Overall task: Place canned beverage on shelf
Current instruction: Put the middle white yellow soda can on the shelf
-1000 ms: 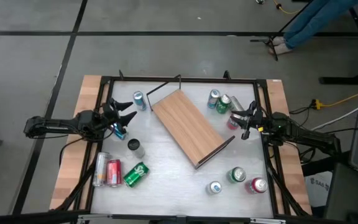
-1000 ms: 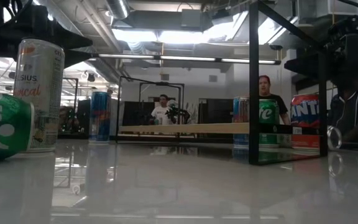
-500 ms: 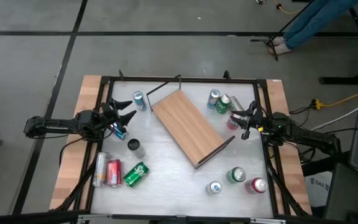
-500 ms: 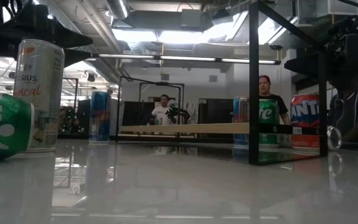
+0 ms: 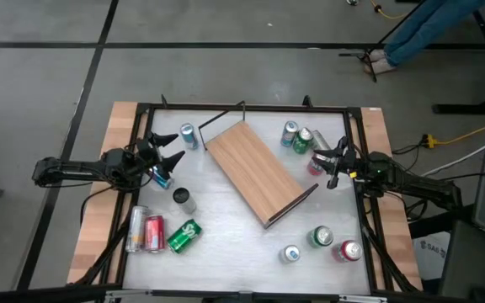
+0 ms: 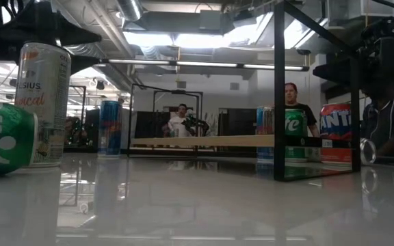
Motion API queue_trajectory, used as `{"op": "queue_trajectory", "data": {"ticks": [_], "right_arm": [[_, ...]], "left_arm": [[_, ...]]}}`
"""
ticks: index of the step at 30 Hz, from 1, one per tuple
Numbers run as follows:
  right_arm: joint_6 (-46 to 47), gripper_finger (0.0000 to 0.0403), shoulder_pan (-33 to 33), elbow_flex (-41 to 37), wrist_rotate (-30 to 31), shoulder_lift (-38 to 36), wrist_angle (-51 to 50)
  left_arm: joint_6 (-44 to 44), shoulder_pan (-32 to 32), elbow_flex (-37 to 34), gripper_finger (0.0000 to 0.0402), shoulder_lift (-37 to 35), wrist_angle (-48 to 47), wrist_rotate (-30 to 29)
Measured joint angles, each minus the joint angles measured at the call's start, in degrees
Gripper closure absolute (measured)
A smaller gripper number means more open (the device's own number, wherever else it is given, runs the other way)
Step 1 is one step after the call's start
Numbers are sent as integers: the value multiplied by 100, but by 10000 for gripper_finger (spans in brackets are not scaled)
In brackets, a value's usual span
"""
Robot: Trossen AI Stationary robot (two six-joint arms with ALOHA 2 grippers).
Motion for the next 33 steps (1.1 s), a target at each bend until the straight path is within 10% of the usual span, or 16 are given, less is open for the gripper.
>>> {"op": "queue_trajectory", "data": {"ticks": [17, 33], "right_arm": [[0, 299, 1, 0, 0, 1, 0], [1, 299, 0, 2, 0, 2, 0]], "left_arm": [[107, -4, 1910, 22, 1455, -1469, 1005], [-1309, -541, 5240, 22, 4158, -6129, 2208]]}}
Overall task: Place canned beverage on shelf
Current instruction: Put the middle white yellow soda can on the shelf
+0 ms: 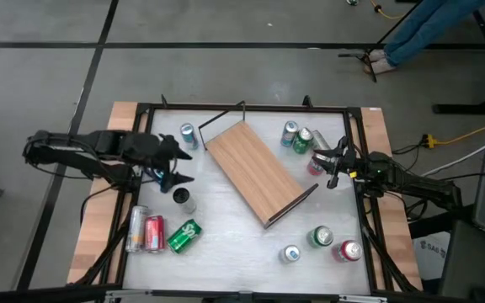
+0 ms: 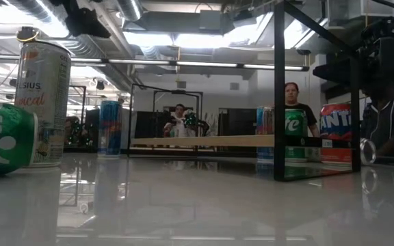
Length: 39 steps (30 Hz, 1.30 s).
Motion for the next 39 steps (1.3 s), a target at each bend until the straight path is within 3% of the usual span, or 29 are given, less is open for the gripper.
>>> {"op": "queue_trajectory", "data": {"ticks": [7, 17, 39], "right_arm": [[-1, 299, -2, 0, 0, -2, 0], [-1, 299, 0, 0, 0, -2, 0], [-1, 299, 0, 0, 0, -2, 0]], "left_arm": [[-196, -710, 739, 22, 746, -1034, -139], [-508, -1394, 935, 22, 1254, -1795, -329], [-782, -1666, 934, 22, 2112, -2347, -380]]}}
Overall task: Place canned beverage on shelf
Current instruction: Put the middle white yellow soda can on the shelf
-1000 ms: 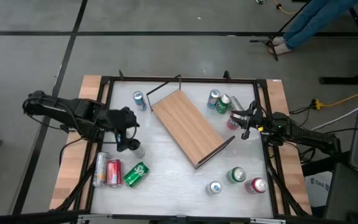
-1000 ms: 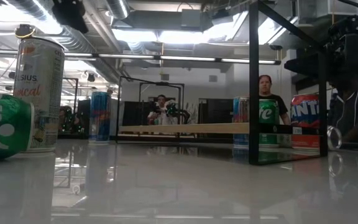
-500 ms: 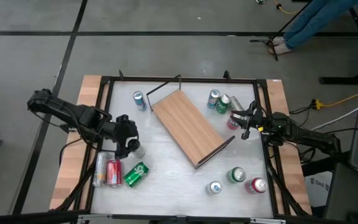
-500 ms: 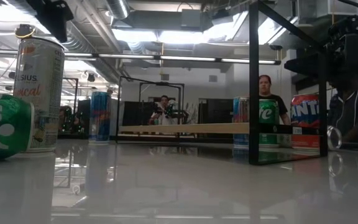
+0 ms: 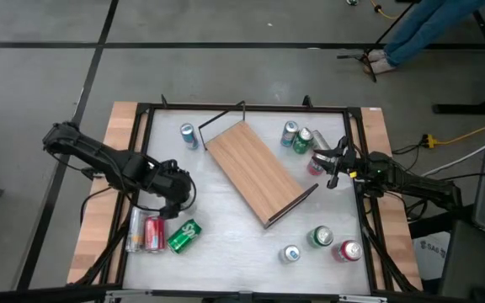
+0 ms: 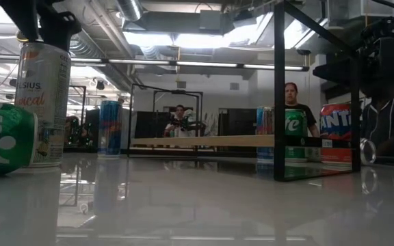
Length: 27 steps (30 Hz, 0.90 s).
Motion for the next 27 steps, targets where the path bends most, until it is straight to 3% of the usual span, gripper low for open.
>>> {"op": "queue_trajectory", "data": {"ticks": [27], "right_arm": [[0, 299, 0, 0, 0, 2, -2]], "left_arm": [[-1, 0, 0, 22, 529, -11, 1]]}}
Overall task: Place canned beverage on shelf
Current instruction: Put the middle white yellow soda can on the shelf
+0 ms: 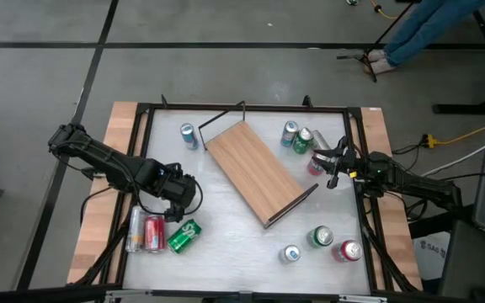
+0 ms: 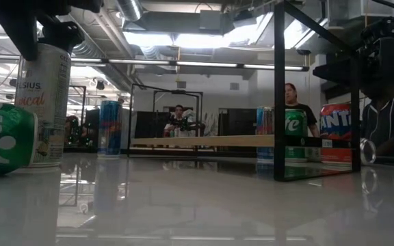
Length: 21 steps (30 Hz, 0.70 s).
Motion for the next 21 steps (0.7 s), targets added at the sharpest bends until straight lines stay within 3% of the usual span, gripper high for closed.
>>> {"op": "queue_trajectory", "data": {"ticks": [9, 21], "right_arm": [[1, 299, -1, 0, -1, 0, 0], [0, 299, 0, 0, 0, 0, 0]], "left_arm": [[2, 0, 0, 23, 0, 100, -225], [12, -69, 0, 50, -2, -3, -63]]}}
